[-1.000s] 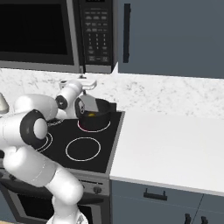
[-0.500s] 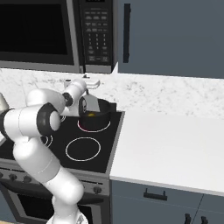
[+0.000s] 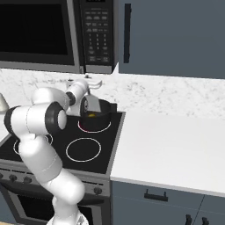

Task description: Put the lime and lemon in the pot. Retrieve the spatula and lightly stir the vegetables in the pot.

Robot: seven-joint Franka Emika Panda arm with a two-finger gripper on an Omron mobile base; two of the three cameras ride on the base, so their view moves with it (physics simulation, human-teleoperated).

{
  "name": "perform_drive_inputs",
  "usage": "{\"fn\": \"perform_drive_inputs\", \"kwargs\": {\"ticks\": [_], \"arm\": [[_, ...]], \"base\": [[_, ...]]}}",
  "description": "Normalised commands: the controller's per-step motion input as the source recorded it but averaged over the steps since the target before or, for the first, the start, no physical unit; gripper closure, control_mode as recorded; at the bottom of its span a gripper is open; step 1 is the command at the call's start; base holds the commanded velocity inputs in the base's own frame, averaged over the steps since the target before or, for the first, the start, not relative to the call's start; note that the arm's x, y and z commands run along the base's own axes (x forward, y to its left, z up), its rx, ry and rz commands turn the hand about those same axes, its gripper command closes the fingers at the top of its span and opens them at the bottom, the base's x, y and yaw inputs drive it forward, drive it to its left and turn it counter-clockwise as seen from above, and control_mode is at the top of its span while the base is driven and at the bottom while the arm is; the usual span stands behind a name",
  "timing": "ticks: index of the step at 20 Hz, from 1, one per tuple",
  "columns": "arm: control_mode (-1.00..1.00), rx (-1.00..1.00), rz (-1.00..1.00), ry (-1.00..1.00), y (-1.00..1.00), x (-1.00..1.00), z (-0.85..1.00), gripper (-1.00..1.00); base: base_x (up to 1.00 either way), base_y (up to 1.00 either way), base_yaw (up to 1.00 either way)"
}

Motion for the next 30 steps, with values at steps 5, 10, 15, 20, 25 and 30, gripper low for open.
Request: {"fn": "perform_drive_inputs", "kwargs": {"ticks": [5,10,15,20,25,30], "arm": [[-1.00,0.00,0.01,-0.20,-0.28,0.06,-0.77,1.00],[-1.00,0.00,0.03,-0.24,-0.05,0.12,-0.85,1.00],[-1.00,0.00,0.04,-0.28,-0.05,0.19,-0.82,1.00],[-1.00,0.00,0.04,-0.24,-0.03,0.20,-0.89,1.00],[-1.00,0.00,0.03,-0.21,-0.03,0.10,-0.99,1.00],[-1.00,0.00,0.00,-0.22,-0.14,0.03,-0.83,1.00]], "base": [[0.00,0.00,0.00],[0.00,0.00,0.00],[0.00,0.00,0.00],[0.00,0.00,0.00],[0.00,0.00,0.00],[0.00,0.00,0.00]]}}
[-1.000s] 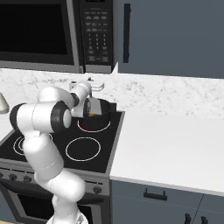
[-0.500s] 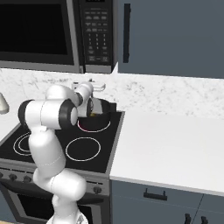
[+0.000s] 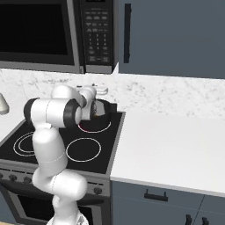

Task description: Put the lime and lemon in the pot. Retrieve the spatula and lightly stir the vegetables in the pot.

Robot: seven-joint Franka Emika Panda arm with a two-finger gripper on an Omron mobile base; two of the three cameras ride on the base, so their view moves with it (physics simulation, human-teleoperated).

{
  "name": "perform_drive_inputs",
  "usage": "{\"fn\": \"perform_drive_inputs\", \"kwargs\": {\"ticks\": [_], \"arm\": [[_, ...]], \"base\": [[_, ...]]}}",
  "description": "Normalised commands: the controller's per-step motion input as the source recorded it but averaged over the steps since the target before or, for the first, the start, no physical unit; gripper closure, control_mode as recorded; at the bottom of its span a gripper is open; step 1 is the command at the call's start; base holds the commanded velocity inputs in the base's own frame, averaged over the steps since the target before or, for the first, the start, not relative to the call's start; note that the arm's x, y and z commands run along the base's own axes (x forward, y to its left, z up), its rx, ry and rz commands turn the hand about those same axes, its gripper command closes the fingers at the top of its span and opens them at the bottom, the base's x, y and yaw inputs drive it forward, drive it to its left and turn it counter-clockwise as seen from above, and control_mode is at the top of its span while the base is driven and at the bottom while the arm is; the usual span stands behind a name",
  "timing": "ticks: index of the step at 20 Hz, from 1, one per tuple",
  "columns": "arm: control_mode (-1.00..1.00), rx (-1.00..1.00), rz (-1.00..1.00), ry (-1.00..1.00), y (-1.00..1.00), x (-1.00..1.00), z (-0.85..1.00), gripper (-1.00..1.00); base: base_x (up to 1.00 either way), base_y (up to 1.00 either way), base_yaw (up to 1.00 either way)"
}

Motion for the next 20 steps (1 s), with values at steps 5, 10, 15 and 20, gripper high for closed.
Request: {"fn": "perform_drive_inputs", "kwargs": {"ticks": [5,10,15,20], "arm": [[-1.00,-0.01,0.00,-0.02,-0.25,-0.14,-0.59,1.00],[-1.00,-0.05,0.00,0.00,-0.06,0.00,-0.10,1.00],[-1.00,0.02,0.00,-0.10,-0.08,0.00,-0.02,1.00],[-1.00,0.09,0.00,-0.26,0.00,0.00,0.25,1.00]], "base": [[0.00,0.00,0.00],[0.00,0.00,0.00],[0.00,0.00,0.00],[0.00,0.00,0.00]]}}
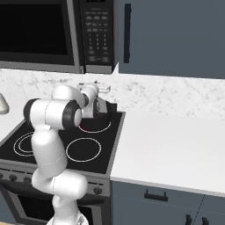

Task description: Put the lime and lemon in the pot. Retrieve the spatula and lightly stir the vegetables in the pot.

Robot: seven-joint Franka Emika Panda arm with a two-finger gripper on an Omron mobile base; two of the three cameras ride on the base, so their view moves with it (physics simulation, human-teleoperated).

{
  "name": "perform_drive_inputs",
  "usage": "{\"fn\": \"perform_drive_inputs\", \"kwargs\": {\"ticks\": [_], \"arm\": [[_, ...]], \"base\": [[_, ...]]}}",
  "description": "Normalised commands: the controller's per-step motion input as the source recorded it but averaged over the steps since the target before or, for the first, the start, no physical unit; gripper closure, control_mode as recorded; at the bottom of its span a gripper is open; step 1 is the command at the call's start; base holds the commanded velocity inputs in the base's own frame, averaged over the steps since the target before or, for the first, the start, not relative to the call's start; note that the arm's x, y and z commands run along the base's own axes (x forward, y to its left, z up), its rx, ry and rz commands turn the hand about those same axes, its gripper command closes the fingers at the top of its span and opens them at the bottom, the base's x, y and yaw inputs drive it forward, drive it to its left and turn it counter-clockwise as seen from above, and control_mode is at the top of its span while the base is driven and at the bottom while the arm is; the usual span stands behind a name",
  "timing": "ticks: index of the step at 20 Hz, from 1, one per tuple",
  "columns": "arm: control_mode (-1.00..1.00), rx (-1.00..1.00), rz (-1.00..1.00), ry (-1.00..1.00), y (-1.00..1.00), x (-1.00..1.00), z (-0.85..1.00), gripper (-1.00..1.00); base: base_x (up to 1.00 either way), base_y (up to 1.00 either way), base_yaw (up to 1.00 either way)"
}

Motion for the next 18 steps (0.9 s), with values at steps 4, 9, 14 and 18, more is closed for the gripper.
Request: {"fn": "perform_drive_inputs", "kwargs": {"ticks": [4,9,14,18], "arm": [[-1.00,0.05,0.00,-0.39,-0.01,-0.09,0.07,1.00],[-1.00,0.01,0.00,-0.20,-0.29,-0.39,-0.19,1.00],[-1.00,0.01,0.00,-0.05,-0.25,-0.09,-0.73,1.00],[-1.00,0.00,0.00,-0.13,-0.03,0.00,-0.63,1.00]], "base": [[0.00,0.00,0.00],[0.00,0.00,0.00],[0.00,0.00,0.00],[0.00,0.00,0.00]]}}
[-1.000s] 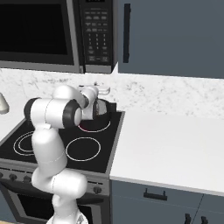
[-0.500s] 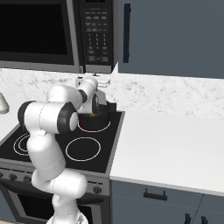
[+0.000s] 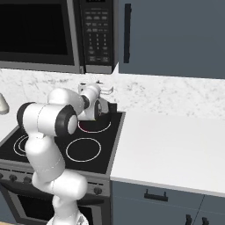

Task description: Put the lime and lemon in the pot. Retrieve the spatula and lightly stir the vegetables in the pot.

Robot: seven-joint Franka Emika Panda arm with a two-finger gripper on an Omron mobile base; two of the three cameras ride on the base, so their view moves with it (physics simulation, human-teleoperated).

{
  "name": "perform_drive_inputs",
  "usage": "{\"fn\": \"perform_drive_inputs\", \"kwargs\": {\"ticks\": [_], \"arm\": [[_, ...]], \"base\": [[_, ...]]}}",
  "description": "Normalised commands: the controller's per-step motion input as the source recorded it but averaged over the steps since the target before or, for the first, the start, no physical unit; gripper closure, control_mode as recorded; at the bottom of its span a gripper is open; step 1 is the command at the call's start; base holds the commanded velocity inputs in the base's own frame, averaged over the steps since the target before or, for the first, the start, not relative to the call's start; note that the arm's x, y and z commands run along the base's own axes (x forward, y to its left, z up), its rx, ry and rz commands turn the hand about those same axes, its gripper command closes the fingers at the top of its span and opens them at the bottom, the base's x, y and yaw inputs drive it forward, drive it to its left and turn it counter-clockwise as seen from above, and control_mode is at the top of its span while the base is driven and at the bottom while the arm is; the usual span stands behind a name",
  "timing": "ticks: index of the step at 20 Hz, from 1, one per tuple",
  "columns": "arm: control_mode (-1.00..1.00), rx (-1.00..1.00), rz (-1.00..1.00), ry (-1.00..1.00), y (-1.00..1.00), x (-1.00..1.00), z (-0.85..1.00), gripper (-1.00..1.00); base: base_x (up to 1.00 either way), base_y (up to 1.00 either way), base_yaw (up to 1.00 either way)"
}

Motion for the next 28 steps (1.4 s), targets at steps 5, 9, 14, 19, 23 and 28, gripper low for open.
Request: {"fn": "perform_drive_inputs", "kwargs": {"ticks": [5,9,14,19,23,28], "arm": [[-1.00,0.00,0.01,-0.05,0.00,0.00,-0.75,1.00],[-1.00,0.00,0.02,0.00,0.00,0.00,-0.98,1.00],[-1.00,0.00,0.00,-0.01,0.00,0.00,-0.89,1.00],[-1.00,0.01,0.00,-0.26,0.00,-0.08,-0.33,1.00],[-1.00,0.00,0.00,-0.42,0.02,-0.40,-0.01,1.00],[-1.00,0.00,-0.01,-0.35,0.01,-0.46,-0.08,1.00]], "base": [[0.00,0.00,0.00],[0.00,0.00,0.00],[0.00,0.00,0.00],[0.00,0.00,0.00],[0.00,0.00,0.00],[0.00,0.00,0.00]]}}
